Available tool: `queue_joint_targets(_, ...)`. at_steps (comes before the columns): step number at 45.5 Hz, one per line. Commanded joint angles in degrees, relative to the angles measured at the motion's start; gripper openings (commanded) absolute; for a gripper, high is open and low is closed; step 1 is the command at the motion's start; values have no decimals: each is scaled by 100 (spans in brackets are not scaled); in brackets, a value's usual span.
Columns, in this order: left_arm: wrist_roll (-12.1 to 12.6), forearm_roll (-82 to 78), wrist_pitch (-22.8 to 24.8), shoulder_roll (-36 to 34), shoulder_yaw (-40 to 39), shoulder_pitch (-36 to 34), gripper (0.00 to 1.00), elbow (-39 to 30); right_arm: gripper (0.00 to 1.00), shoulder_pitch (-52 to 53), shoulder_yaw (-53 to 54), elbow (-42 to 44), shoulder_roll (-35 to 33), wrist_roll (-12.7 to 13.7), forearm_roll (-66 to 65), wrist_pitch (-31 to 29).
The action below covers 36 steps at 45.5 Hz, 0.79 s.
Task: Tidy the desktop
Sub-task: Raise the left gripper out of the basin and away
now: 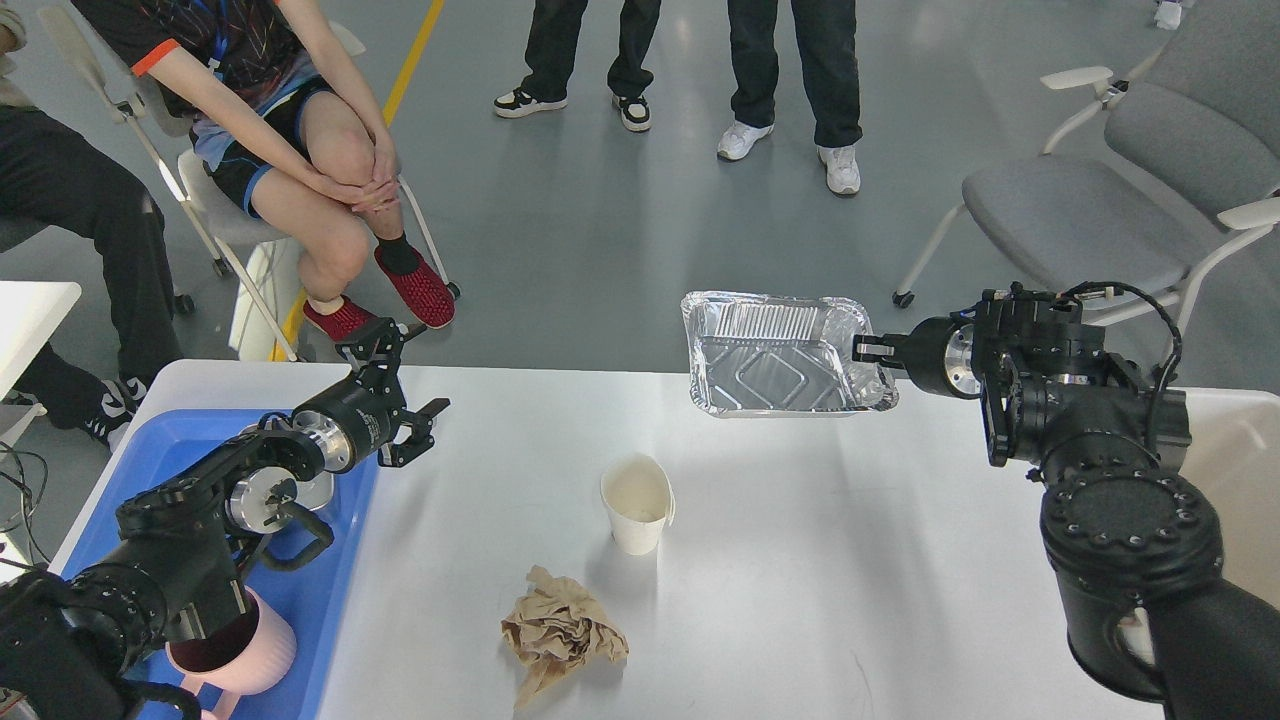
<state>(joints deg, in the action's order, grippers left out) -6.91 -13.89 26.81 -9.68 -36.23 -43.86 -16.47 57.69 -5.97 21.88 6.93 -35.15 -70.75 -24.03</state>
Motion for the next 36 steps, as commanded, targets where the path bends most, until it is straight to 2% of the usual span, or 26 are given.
queue_joint_targets(1,14,0,-9,1,2,0,97,4,0,-21,0,229,98,0,43,-137)
queue_joint_targets(12,14,0,-9,-8,2,9,98,12,0,-109,-9,1037,564,8,316,-427)
queue_joint_targets(36,5,-8,-9,18,2,0,98,21,0,-161,-9,994,503,35,632,-436)
